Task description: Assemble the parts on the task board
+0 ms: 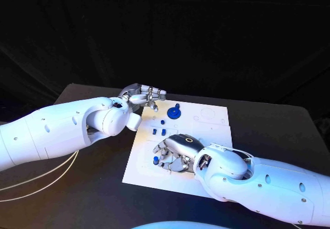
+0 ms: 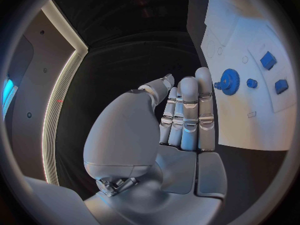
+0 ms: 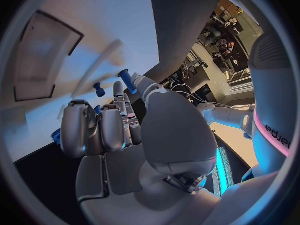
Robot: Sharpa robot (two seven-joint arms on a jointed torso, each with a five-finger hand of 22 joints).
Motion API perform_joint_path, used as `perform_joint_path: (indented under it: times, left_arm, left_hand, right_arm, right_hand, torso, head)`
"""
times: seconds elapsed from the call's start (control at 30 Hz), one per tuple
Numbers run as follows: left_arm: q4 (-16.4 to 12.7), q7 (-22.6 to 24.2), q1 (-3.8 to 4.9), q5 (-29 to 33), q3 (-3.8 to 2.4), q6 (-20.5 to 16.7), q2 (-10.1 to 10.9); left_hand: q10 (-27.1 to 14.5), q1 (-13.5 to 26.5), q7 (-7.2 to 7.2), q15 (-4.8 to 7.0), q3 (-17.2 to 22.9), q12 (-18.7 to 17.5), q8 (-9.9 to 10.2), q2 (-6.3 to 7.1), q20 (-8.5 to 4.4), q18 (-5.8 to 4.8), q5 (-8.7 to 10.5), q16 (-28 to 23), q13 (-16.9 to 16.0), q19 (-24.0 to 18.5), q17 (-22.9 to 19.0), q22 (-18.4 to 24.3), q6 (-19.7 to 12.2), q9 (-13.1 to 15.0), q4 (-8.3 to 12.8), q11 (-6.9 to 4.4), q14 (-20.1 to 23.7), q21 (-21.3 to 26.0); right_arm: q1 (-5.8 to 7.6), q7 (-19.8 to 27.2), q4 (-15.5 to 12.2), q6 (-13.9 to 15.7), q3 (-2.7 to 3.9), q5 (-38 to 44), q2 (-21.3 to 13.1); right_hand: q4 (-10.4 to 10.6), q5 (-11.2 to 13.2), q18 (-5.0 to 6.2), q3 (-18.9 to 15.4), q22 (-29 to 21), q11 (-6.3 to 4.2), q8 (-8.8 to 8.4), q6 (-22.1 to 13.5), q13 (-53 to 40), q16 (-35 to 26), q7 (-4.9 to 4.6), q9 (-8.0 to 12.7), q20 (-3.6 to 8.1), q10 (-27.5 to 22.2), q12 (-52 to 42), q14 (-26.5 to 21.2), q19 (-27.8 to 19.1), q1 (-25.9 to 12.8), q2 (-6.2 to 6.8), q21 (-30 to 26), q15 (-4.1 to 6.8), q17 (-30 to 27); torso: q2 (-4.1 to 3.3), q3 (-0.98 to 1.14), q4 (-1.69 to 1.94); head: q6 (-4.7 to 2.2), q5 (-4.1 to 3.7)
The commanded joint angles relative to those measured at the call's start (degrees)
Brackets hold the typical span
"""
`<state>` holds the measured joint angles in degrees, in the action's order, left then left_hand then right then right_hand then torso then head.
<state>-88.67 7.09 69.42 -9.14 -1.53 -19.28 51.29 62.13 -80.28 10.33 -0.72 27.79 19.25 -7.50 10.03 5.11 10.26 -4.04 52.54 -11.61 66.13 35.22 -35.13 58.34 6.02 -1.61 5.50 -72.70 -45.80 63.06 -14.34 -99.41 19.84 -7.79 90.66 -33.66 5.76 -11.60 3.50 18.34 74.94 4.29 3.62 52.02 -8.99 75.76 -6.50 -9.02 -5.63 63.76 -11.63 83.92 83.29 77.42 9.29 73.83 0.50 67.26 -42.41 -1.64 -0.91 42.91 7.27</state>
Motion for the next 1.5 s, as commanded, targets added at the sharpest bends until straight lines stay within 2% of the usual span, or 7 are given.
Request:
perform_joint_path:
  times: [0.03,0.23,0.43,0.57,0.8,1.17,1.5]
  left_arm:
    - [-0.1,0.1,0.04,0.2,-0.04,1.1,0.0]
    - [0.1,0.2,0.03,0.2,-0.01,1.3,-0.1]
    - [0.0,0.2,0.02,0.3,0.25,1.2,0.3]
    - [-0.2,0.3,0.02,0.4,0.49,1.1,0.8]
    - [-0.1,0.5,0.01,0.5,0.75,1.4,0.9]
    - [-0.2,0.5,0.0,0.5,0.86,1.8,0.9]
    - [-0.3,0.5,-0.01,0.5,0.87,1.8,1.1]
  left_hand:
    - [-0.3,-0.1,-0.14,0.06,-0.1,-0.1,0.4,-0.62,0.33,0.31,-0.2,-0.3,-0.1,0.1,-0.1,0.1,-0.4,-0.1,0.4,0.07,0.4,0.1]
    - [-0.3,-0.1,-0.14,0.06,-0.1,-0.1,0.4,-0.62,0.33,0.31,-0.2,-0.3,-0.1,0.1,-0.1,0.1,-0.4,-0.1,0.4,0.07,0.4,0.1]
    - [-0.5,-0.1,-0.09,0.03,-0.1,-0.1,0.4,-0.68,0.35,0.31,-0.2,-0.4,-0.1,0.2,-0.2,0.1,-0.5,-0.1,0.4,0.11,0.5,0.2]
    - [-0.5,-0.1,-0.09,0.03,-0.1,-0.1,0.4,-0.68,0.35,0.31,-0.2,-0.4,-0.1,0.2,-0.2,0.1,-0.5,-0.1,0.4,0.11,0.5,0.2]
    - [-0.5,0.0,-0.08,0.01,-0.1,-0.1,0.4,-0.68,0.36,0.31,-0.19,-0.4,-0.1,0.2,-0.2,0.1,-0.5,-0.1,0.4,0.13,0.5,0.2]
    - [-0.5,0.0,-0.06,0.0,-0.2,-0.1,0.4,-0.68,0.38,0.31,-0.18,-0.4,-0.1,0.2,-0.2,0.1,-0.5,-0.1,0.4,0.15,0.6,0.2]
    - [-0.5,0.0,-0.06,0.0,-0.2,-0.1,0.4,-0.68,0.38,0.31,-0.18,-0.4,-0.1,0.2,-0.2,0.1,-0.5,-0.1,0.4,0.15,0.6,0.2]
  right_arm:
    - [0.04,2.2,-1.9,5.9,0.16,-2.3,-1.7]
    - [1.78,5.8,-5.9,9.6,0.53,-14.8,-8.6]
    - [3.3,3.8,-8.6,7.5,0.61,-24.9,-18.3]
    - [3.15,1.4,-10.5,7.3,0.47,-25.6,-23.8]
    - [1.53,-4.5,-13.4,7.1,0.07,-20.2,-29.6]
    - [-1.32,-12.1,-14.2,8.6,-0.36,-15.2,-29.8]
    - [-3.01,-15.5,-12.9,10.1,-0.4,-14.6,-26.1]
  right_hand:
    - [0.0,-0.2,-0.41,-0.6,10.1,-0.57,0.08,-0.6,-0.4,-0.4,-0.01,0.1,0.24,0.5,-0.8,1.7,0.7,-0.3,0.03,0.9,0.25,-0.4]
    - [0.3,-1.7,-0.59,-1.2,10.5,-1.27,2.95,5.4,-3.6,0.2,-1.35,-1.2,0.93,7.0,-6.4,2.1,1.2,-0.1,-1.35,1.7,0.88,0.4]
    - [2.7,-4.9,-1.31,-6.7,11.9,-2.28,5.04,7.5,-21.2,2.1,0.33,-2.9,1.83,8.3,-25.6,2.7,2.6,-4.1,-1.82,5.3,1.74,2.8]
    - [4.0,-5.3,-1.61,-9.8,12.5,-2.41,6.56,6.8,-41.9,3.4,0.06,-4.7,1.86,8.9,-44.6,3.0,3.3,-5.0,-3.03,6.9,1.9,4.4]
    - [6.1,-4.9,-1.91,-13.6,13.0,-2.97,9.22,6.9,-54.2,4.5,0.61,-7.5,2.04,11.4,-55.2,3.2,3.8,-5.9,-3.49,8.4,2.19,6.0]
    - [10.6,-8.2,-2.11,-19.9,13.2,-3.23,11.12,6.2,-58.0,5.5,1.02,-10.0,2.29,11.9,-57.5,3.4,4.2,-8.7,-3.49,9.4,2.42,7.3]
    - [10.9,-7.9,-2.13,-21.2,13.3,-3.24,11.38,5.9,-58.9,5.8,1.03,-10.4,2.29,12.2,-58.1,3.4,4.2,-9.3,-3.6,9.5,2.41,7.8]
  torso:
    - [0.08,-0.01,-0.13]
    - [0.41,-0.03,-0.13]
    - [0.92,-0.25,-0.77]
    - [1.23,-0.34,-1.47]
    - [1.64,-0.39,-2.26]
    - [1.56,-0.35,-2.29]
    - [1.61,-0.47,-2.43]
  head:
    - [-0.15,-0.14]
    - [-0.41,-1.76]
    - [-0.22,-4.19]
    - [0.04,-4.88]
    - [0.57,-6.34]
    - [1.17,-6.5]
    - [1.64,-6.06]
